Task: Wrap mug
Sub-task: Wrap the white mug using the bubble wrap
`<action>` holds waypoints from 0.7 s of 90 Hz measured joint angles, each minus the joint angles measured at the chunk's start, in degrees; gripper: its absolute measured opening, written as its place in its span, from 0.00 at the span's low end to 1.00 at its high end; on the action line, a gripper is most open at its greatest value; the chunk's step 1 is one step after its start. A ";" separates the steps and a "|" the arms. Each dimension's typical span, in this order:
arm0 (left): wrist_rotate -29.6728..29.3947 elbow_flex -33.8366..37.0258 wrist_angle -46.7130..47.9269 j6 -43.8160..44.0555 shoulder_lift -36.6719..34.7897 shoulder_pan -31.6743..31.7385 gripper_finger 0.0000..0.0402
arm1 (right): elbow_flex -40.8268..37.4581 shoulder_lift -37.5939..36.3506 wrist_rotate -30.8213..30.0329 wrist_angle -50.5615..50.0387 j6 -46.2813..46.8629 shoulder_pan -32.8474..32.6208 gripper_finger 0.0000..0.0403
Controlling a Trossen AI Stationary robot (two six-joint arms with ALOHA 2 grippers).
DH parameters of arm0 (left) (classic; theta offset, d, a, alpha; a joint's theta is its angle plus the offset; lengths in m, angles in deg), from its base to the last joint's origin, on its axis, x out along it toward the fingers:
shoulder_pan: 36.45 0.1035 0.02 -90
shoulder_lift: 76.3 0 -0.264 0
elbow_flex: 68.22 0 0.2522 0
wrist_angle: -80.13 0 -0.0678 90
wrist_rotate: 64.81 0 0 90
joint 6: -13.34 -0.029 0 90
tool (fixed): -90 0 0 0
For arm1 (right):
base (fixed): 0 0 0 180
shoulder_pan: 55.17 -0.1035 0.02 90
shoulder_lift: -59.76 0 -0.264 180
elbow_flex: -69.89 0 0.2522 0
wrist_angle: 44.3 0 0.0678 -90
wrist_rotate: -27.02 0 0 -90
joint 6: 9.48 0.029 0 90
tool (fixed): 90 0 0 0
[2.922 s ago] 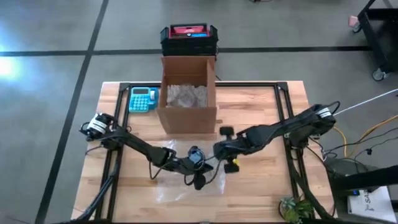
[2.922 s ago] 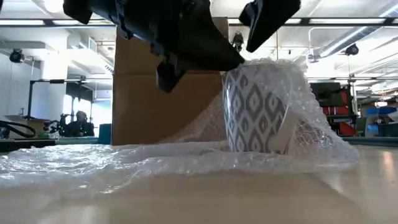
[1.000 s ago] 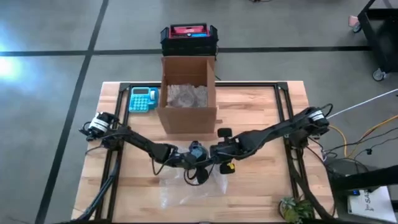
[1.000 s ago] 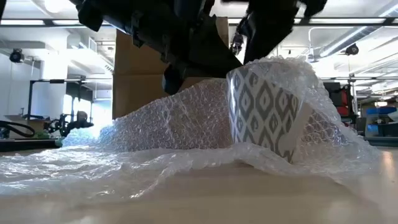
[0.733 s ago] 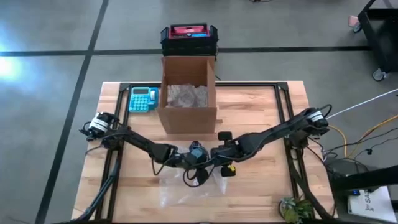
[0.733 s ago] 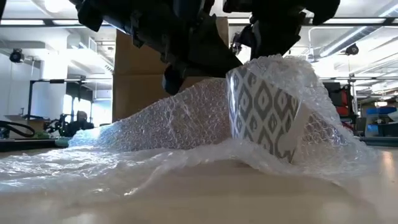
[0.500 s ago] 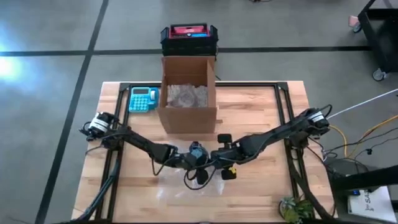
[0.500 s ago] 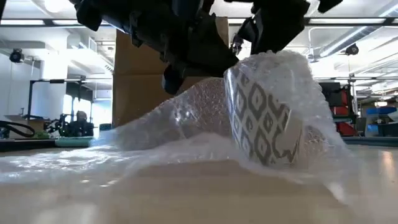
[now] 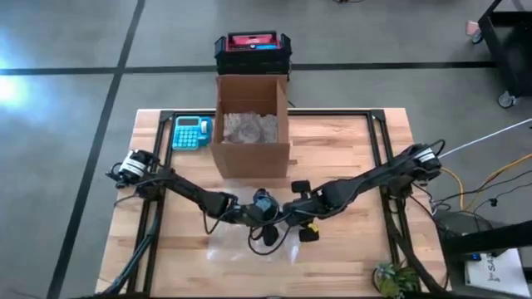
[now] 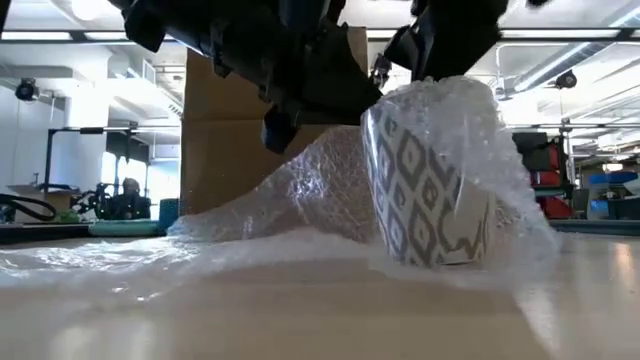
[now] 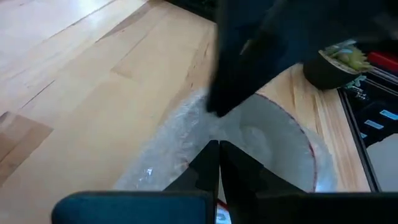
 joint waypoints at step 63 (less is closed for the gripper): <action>0.20 0.02 -1.83 -0.51 0.00 -0.02 0.00 | -10.97 5.14 3.14 18.17 4.92 1.15 0.02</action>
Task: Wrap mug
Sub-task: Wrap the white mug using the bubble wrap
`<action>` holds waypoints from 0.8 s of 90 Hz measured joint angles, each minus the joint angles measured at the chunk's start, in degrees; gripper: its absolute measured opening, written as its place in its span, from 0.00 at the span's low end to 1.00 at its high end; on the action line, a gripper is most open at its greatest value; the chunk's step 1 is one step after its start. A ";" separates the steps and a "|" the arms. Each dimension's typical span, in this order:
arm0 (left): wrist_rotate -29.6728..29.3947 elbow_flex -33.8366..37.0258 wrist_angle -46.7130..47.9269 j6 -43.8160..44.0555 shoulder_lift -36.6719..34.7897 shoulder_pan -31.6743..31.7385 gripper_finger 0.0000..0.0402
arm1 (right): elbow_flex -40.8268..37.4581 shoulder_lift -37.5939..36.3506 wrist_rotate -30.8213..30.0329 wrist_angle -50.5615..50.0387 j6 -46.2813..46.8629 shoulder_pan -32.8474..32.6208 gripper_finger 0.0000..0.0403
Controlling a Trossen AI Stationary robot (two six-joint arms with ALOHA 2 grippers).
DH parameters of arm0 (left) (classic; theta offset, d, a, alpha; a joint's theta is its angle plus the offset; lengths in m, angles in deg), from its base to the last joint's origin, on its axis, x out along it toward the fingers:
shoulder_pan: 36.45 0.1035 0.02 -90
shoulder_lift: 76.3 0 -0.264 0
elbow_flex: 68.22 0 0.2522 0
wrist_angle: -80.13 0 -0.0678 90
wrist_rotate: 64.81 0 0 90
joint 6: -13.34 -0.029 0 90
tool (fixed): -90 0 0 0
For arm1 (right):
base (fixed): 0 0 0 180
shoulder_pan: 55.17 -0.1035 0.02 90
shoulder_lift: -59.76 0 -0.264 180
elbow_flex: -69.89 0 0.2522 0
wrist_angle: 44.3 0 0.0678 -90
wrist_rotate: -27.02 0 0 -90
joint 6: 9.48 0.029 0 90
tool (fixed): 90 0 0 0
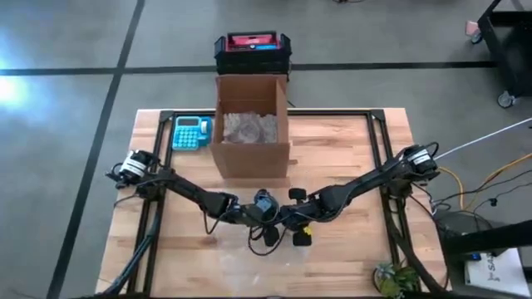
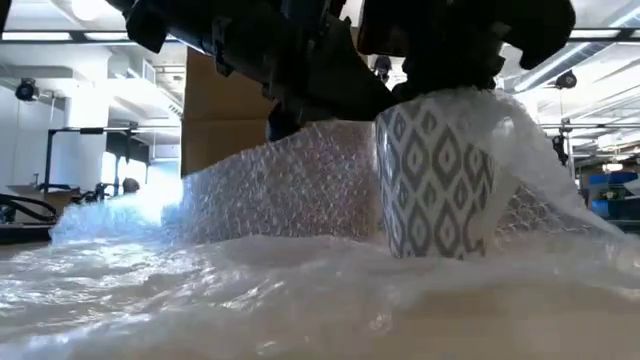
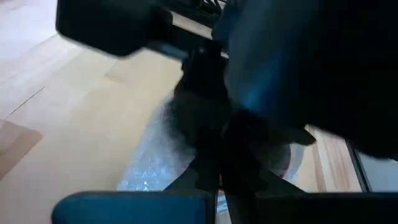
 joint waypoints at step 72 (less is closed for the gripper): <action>-0.11 -0.04 1.00 -0.15 -0.09 0.00 0.00 | 5.94 3.59 0.73 -6.41 -4.69 -0.26 0.02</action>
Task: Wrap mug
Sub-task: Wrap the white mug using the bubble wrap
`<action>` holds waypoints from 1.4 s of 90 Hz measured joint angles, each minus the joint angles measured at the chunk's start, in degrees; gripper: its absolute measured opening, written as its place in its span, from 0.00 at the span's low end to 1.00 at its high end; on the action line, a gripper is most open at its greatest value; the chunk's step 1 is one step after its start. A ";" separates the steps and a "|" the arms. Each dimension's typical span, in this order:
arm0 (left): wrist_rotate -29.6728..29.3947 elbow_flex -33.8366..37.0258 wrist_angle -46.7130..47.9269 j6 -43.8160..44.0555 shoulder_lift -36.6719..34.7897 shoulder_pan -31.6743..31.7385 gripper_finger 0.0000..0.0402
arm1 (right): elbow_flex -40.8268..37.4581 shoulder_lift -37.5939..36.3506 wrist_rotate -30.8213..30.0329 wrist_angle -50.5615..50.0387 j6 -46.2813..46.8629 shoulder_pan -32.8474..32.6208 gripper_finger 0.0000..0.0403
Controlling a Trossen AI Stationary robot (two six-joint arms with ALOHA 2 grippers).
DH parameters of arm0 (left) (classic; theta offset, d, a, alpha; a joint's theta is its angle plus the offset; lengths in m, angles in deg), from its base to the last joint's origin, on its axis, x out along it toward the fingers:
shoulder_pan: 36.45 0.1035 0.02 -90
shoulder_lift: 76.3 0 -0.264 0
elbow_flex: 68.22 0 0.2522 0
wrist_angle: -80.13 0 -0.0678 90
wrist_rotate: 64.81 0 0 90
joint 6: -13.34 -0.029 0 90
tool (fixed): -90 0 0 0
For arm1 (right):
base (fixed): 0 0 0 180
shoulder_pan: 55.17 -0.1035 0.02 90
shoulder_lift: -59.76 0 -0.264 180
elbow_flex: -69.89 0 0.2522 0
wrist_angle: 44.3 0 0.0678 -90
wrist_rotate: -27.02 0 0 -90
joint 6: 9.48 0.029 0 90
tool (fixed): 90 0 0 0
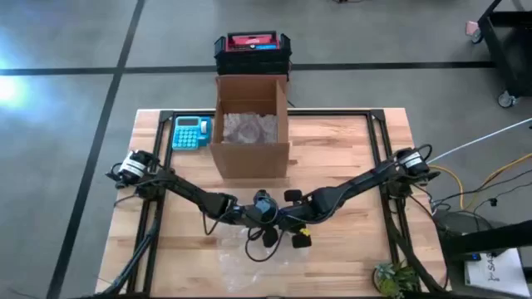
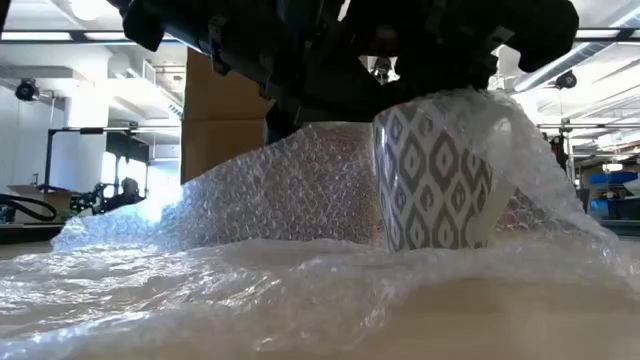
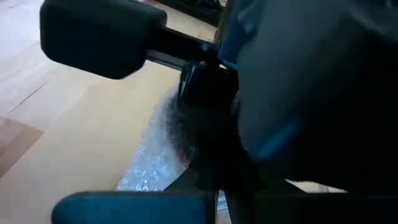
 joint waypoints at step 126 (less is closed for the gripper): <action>23.71 3.67 36.60 26.71 -5.52 -13.04 0.35 | -38.87 -35.17 -8.06 13.13 13.34 -3.10 0.02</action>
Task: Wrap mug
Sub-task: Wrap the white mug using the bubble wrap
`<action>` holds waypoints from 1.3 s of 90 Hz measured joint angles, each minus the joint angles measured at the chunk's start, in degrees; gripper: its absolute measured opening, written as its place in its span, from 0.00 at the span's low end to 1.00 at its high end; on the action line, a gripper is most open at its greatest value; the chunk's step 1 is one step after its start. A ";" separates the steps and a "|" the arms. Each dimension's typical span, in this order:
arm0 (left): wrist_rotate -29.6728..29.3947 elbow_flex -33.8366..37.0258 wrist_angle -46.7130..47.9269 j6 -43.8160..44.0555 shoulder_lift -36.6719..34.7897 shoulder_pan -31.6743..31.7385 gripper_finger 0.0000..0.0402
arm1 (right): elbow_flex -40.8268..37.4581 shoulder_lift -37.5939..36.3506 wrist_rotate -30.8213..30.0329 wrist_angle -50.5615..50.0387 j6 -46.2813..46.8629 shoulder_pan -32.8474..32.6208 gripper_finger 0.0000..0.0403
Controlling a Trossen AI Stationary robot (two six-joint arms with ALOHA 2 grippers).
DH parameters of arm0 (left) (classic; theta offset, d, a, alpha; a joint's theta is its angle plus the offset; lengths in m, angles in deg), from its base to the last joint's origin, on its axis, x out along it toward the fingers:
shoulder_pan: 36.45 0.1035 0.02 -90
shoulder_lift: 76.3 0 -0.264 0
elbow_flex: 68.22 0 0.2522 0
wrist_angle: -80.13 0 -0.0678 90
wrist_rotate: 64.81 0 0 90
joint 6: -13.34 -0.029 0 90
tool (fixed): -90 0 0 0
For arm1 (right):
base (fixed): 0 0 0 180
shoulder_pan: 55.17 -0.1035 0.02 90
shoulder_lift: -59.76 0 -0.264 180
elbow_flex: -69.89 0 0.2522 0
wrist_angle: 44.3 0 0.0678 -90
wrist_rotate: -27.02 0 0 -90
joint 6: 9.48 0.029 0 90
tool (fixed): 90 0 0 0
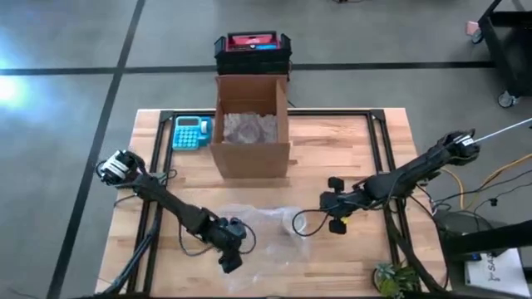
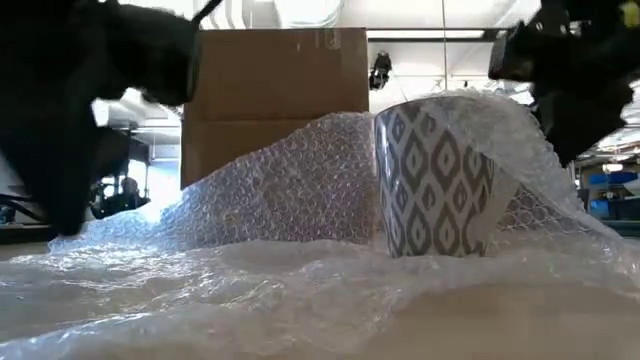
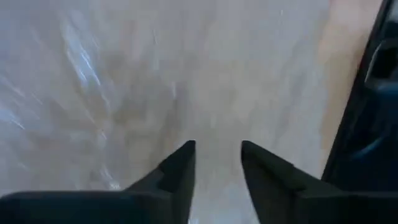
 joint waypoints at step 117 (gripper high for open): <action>-27.83 -23.03 -10.81 -32.36 4.32 10.59 0.00 | -0.17 18.06 6.32 30.07 -4.12 -0.52 0.02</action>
